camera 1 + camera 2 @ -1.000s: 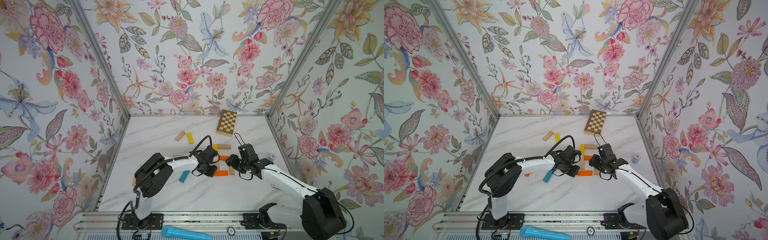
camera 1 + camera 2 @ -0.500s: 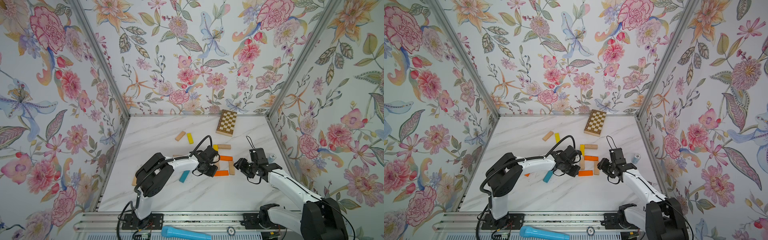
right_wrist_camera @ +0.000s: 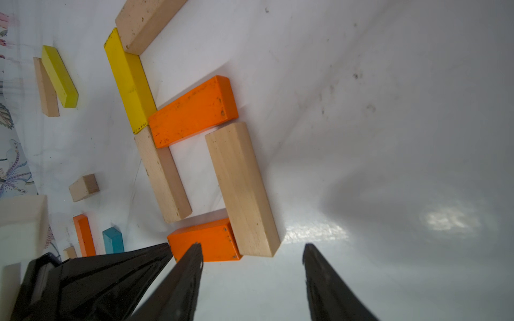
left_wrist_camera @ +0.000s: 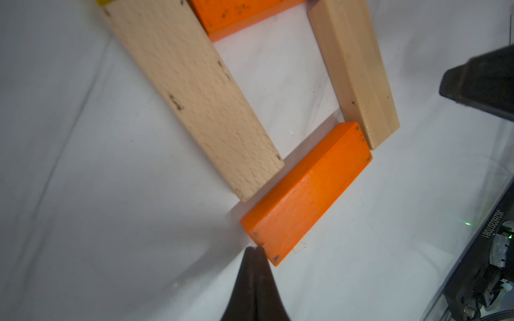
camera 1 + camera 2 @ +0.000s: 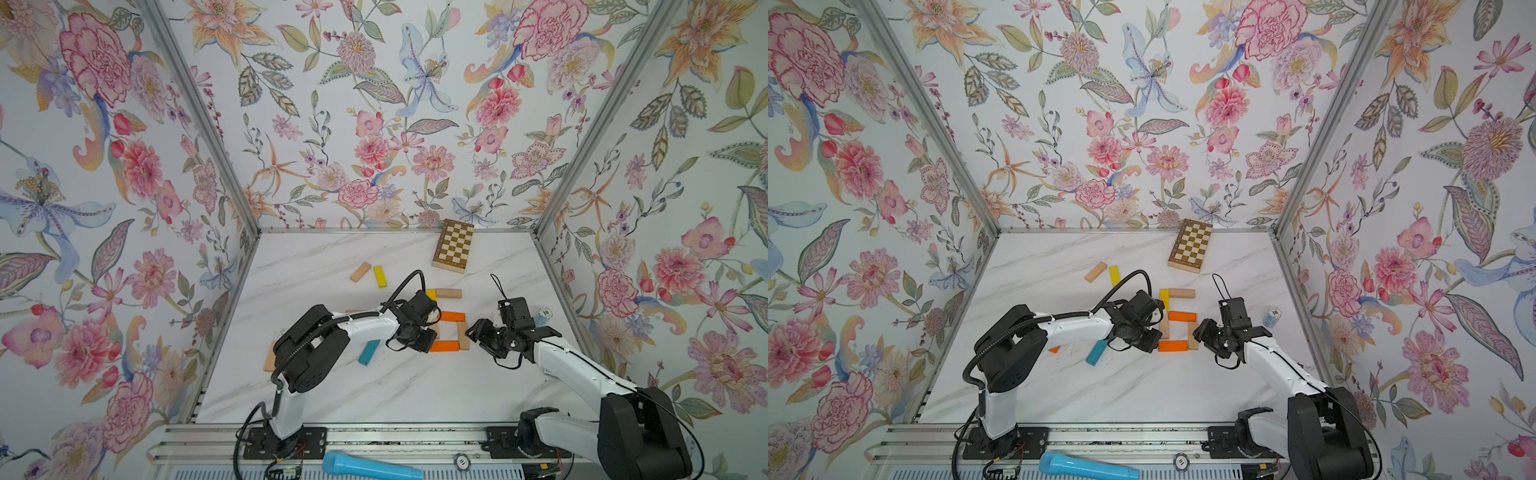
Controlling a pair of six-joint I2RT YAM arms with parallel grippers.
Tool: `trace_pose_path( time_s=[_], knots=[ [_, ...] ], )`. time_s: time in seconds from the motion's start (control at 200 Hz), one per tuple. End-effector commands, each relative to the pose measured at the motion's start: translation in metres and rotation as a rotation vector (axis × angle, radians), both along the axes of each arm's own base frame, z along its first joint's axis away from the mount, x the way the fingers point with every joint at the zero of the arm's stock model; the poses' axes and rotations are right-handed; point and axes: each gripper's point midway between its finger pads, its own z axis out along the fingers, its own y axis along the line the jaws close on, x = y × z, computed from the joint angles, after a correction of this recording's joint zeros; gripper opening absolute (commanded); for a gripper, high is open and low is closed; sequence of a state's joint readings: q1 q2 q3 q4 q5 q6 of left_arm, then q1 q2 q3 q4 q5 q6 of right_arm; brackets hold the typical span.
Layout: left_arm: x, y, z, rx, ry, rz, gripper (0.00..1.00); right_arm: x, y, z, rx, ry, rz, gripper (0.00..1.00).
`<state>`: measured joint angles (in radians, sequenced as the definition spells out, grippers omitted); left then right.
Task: Assemble the number 6 with building blocks
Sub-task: Assemble the building block at the center of the board.
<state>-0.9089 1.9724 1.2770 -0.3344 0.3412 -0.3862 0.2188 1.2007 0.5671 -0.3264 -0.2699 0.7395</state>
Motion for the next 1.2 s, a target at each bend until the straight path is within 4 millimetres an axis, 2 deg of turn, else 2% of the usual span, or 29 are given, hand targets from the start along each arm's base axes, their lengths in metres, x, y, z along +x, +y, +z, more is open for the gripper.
trace_pose_path(
  time_s=[0.0, 0.395, 0.56, 0.741, 0.851, 0.961, 1.196],
  knots=[
    [0.008, -0.005, 0.003, -0.018, 0.002, 0.014, 0.00, -0.005, -0.003, -0.004, -0.013, 0.005, 0.009, 0.60],
    [0.018, 0.000, 0.008, -0.037, -0.005, 0.049, 0.00, -0.003, -0.007, -0.002, -0.053, 0.000, 0.023, 0.59],
    [0.020, 0.014, 0.016, -0.056, -0.017, 0.075, 0.00, -0.004, -0.006, 0.004, -0.083, -0.015, 0.047, 0.58],
    [0.010, 0.028, 0.011, -0.040, -0.016, 0.073, 0.00, -0.014, 0.003, 0.013, -0.180, -0.049, 0.115, 0.53],
    [0.002, 0.034, 0.006, -0.044, 0.001, 0.078, 0.00, -0.023, 0.012, 0.020, -0.211, -0.071, 0.148, 0.48],
    [0.000, 0.042, 0.003, -0.036, -0.001, 0.101, 0.00, -0.031, 0.032, 0.024, -0.191, -0.089, 0.193, 0.45],
    [0.010, 0.053, 0.017, -0.073, -0.028, 0.166, 0.00, -0.043, 0.077, 0.018, -0.171, -0.099, 0.293, 0.40]
  ],
)
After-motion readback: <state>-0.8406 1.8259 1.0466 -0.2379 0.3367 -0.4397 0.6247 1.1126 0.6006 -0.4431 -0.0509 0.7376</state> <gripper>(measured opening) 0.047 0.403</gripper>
